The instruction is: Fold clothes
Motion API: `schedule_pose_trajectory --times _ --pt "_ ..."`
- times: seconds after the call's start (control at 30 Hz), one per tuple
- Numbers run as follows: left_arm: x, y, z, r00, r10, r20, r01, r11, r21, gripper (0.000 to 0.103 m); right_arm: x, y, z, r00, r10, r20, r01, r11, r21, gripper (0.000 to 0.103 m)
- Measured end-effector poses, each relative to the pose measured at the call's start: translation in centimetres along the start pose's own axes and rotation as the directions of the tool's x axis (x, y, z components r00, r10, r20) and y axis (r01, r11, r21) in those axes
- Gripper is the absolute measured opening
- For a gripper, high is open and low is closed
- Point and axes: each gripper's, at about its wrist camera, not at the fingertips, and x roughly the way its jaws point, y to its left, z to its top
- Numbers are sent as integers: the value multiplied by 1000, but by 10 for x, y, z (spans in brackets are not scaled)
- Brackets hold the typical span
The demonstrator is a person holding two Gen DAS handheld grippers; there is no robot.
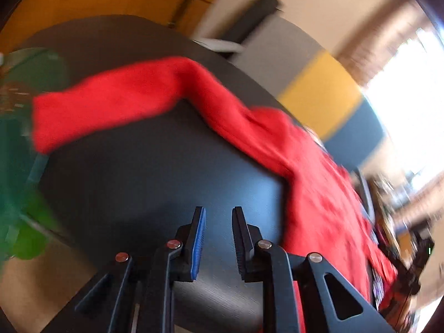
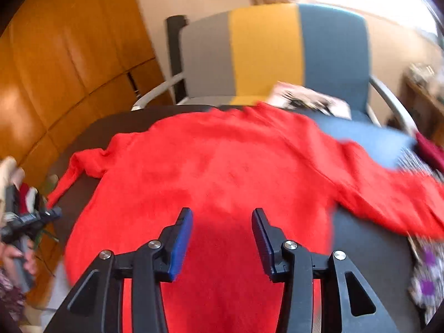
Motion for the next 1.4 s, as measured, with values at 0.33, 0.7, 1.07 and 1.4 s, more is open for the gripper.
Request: schedule_pose_trajectory --times 0.33,0.7,1.07,1.4 --pt "-2 87 77 941 339 0 -331 918 -219 38 86 39 -5 997 -61 -54 57 995 -78 52" --pt "16 64 84 933 355 63 -333 915 -229 26 92 31 -9 997 -44 -61 41 998 -38 65" --pt "38 71 88 996 90 16 -68 841 -537 39 93 31 -10 997 -41 -61 39 998 -45 69" --pt "36 81 105 975 220 -26 -172 679 -714 39 94 30 -10 998 -23 -59 21 999 -38 72"
